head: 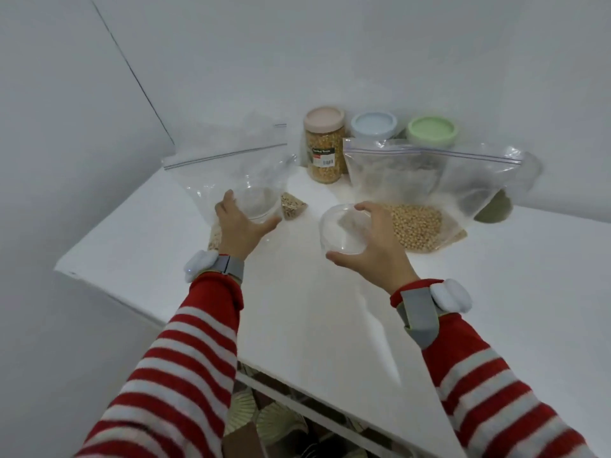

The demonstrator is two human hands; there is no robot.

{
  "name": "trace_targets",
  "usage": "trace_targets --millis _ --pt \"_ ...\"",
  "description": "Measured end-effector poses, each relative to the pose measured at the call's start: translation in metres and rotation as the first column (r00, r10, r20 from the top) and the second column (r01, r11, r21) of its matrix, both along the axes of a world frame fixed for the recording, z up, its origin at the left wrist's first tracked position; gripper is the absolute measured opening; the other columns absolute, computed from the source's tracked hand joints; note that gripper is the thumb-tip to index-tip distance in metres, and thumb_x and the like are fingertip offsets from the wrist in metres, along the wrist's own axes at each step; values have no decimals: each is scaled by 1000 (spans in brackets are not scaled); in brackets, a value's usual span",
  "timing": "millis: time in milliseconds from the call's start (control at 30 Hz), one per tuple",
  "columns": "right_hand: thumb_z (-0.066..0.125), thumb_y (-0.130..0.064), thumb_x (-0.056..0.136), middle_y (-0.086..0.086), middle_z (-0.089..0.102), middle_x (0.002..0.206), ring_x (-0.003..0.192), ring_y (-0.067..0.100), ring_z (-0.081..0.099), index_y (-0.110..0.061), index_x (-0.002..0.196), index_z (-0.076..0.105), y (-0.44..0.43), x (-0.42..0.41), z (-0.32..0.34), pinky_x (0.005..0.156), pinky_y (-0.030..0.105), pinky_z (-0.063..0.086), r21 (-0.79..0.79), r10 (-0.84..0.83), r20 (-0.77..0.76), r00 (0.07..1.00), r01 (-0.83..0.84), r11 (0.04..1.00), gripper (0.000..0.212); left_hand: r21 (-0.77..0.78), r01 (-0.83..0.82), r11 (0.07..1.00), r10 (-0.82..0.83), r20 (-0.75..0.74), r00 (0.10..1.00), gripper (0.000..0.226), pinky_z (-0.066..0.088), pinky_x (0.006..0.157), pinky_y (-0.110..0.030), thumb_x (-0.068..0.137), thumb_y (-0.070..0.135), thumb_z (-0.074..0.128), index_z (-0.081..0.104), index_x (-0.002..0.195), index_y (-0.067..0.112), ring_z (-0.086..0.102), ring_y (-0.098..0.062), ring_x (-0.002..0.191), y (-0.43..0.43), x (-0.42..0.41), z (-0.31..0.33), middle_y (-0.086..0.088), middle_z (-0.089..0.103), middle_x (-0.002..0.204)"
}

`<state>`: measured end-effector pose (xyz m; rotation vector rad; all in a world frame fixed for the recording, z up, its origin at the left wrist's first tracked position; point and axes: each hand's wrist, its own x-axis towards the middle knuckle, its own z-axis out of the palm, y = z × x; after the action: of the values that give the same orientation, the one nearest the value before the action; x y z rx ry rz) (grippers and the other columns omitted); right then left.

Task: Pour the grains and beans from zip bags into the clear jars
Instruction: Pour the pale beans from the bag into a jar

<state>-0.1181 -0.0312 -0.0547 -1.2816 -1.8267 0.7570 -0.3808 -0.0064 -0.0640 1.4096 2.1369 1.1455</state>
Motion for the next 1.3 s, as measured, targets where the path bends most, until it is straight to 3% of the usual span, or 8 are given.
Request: trace_targets --millis 300,367,467,600,733,867,1000,1300 --pt "95 -29 57 -10 28 149 133 -4 31 -20 152 11 -3 -4 -16 112 19 24 -228 -33 -209 977 -16 974 127 174 -42 984 102 -351 931 112 26 113 -50 65 65 76 30 147 5 30 -35 137 -3 3 2 -16 34 148" --pt "94 -27 58 -16 30 145 134 3 31 -21 153 8 -3 -1 -19 114 27 25 -266 -4 -198 980 -50 963 129 364 257 895 -118 -362 925 89 31 112 -48 76 62 69 40 140 9 36 -28 133 -5 27 14 -10 40 144" --pt "95 -26 59 -22 40 132 122 -3 43 -26 146 28 1 3 -17 107 24 40 -250 60 -146 987 -95 963 110 187 815 549 -717 -395 574 71 35 111 -44 84 56 65 44 139 16 37 -18 136 -6 73 34 -5 42 145" --pt "92 -14 63 -20 36 127 112 -15 41 -37 127 31 4 17 -13 77 -2 39 -273 235 -76 969 -247 930 92 -186 946 267 -652 -757 35 48 44 92 -41 93 52 49 55 134 26 50 -27 123 9 113 34 -6 52 139" --pt "91 -4 60 -24 45 119 105 -25 46 -44 122 36 2 18 -21 81 3 43 -236 136 -108 985 -158 959 93 -75 892 445 -580 -784 223 43 45 75 -39 89 52 48 64 118 25 57 -26 107 3 121 24 -2 61 122" --pt "78 -62 50 -12 58 116 103 7 61 -35 130 42 0 2 -28 86 35 56 -276 13 43 999 -1 961 92 -113 411 905 -355 -733 580 61 44 75 -43 84 67 35 62 113 21 58 -33 98 -24 164 23 -7 61 114" --pt "84 -50 57 -9 55 129 118 11 54 -29 139 37 4 11 -25 101 35 47 -272 132 8 991 -124 954 97 -447 86 891 -330 -505 797 82 38 65 -26 84 79 34 62 112 7 58 -25 94 -27 176 76 -6 62 97" --pt "93 -23 63 -13 32 137 132 4 34 -26 149 15 7 33 -11 99 14 32 -388 385 26 923 -346 854 116 -840 398 368 -922 -274 275 101 42 100 -46 64 45 87 27 144 40 39 -26 125 -12 155 106 1 32 141"
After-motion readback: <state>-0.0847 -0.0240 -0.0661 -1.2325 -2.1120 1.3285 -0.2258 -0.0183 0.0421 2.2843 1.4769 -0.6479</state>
